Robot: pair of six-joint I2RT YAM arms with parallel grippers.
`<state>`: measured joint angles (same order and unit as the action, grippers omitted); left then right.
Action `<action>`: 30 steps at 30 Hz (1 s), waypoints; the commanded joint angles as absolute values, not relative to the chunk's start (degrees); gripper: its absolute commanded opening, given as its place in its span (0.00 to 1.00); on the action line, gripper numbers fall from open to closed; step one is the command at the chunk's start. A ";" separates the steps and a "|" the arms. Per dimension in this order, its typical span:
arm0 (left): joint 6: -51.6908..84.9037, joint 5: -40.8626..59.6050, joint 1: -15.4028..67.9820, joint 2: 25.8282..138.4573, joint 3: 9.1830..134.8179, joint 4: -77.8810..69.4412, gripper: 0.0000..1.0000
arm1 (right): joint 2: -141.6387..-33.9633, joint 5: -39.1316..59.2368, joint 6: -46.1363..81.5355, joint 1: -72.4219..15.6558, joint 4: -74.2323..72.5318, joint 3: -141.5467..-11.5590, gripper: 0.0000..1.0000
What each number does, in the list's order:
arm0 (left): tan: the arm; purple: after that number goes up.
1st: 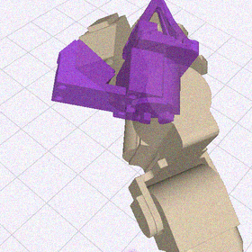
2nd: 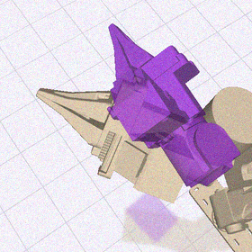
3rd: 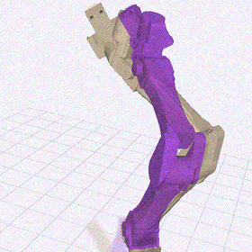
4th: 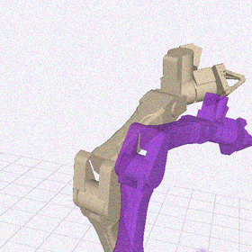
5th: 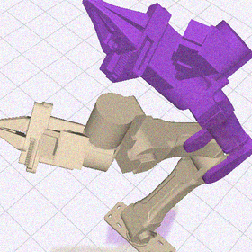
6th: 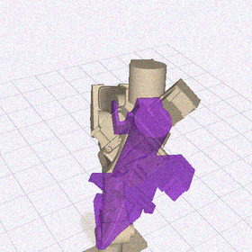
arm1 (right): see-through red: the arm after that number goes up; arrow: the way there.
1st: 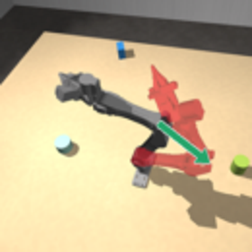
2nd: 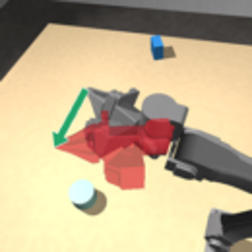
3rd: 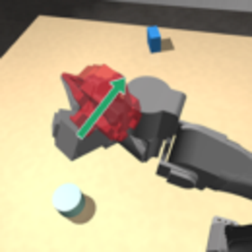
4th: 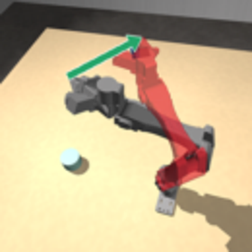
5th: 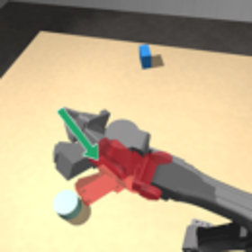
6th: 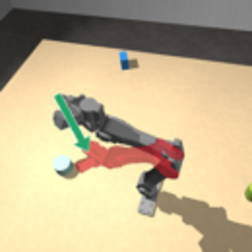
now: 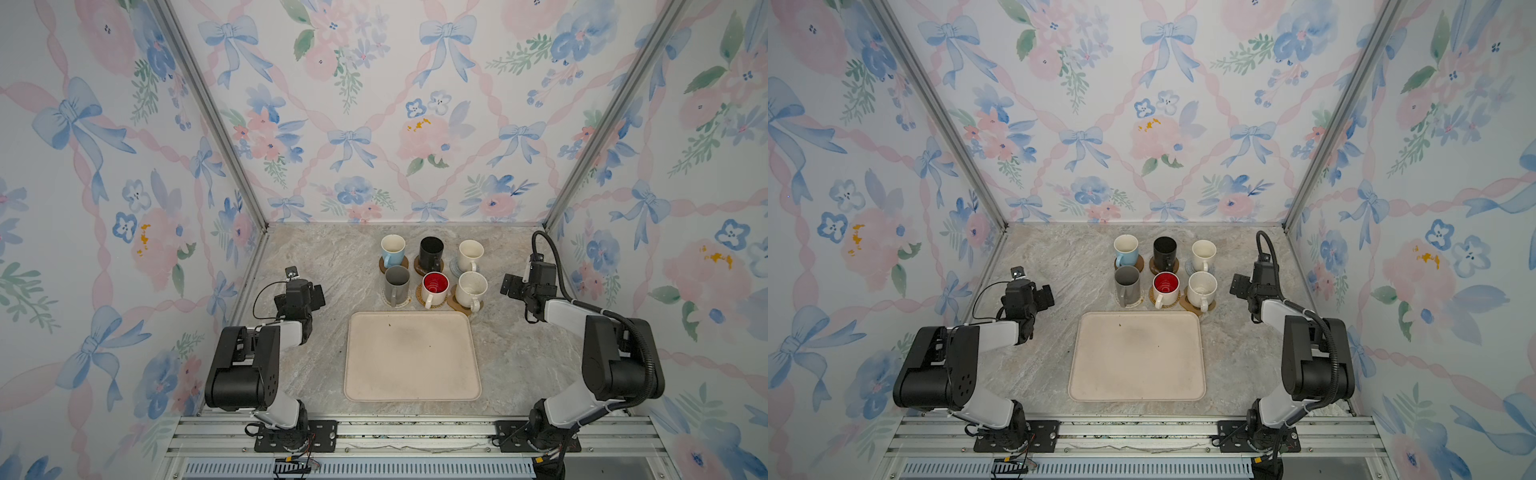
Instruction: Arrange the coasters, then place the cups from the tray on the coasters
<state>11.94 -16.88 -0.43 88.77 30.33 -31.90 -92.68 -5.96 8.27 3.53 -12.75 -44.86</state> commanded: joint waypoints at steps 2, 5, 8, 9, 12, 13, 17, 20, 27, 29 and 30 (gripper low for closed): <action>9.75 -15.22 -0.79 89.39 28.92 -39.51 0.98 | -94.53 -6.42 5.74 1.22 -13.46 -46.66 0.97; 9.23 -15.09 -0.81 89.30 28.39 -40.83 0.98 | -95.85 -8.79 3.87 -0.77 -13.43 -46.90 0.97; 8.64 -14.85 -0.83 88.91 27.48 -42.70 0.98 | -95.11 -9.80 2.94 -1.63 -14.93 -45.55 0.97; 8.41 -14.77 -0.80 88.78 26.85 -43.82 0.98 | -95.15 -9.93 2.84 -1.73 -15.53 -45.10 0.97; 7.74 -14.03 -0.79 87.79 24.18 -48.21 0.98 | -93.05 -9.98 2.68 -1.93 -17.33 -43.68 0.97; 7.65 -13.82 -0.79 87.34 23.32 -49.32 0.98 | -92.62 -10.09 2.59 -2.00 -18.17 -42.99 0.97; 7.47 -13.36 -0.82 86.16 20.82 -52.92 0.98 | -90.70 -10.04 2.15 -2.28 -21.97 -40.02 0.97; 7.29 -12.88 -0.79 85.87 20.07 -54.19 0.98 | -89.13 -10.00 1.54 -2.71 -26.17 -36.98 0.97; 6.08 -10.52 -0.54 85.27 17.51 -58.54 0.98 | -86.40 -8.80 0.77 -2.82 -37.02 -29.53 0.97; 5.51 -9.87 -0.40 85.00 15.91 -61.29 0.98 | -86.14 -8.44 0.78 -2.90 -39.64 -27.97 0.97; 5.24 -9.55 -0.24 84.98 15.19 -62.69 0.98 | -86.10 -8.22 0.78 -2.79 -41.43 -26.99 0.97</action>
<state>7.22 -11.44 -0.40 86.02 17.23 -57.36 -87.57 -9.10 1.65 -2.42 -33.91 -29.04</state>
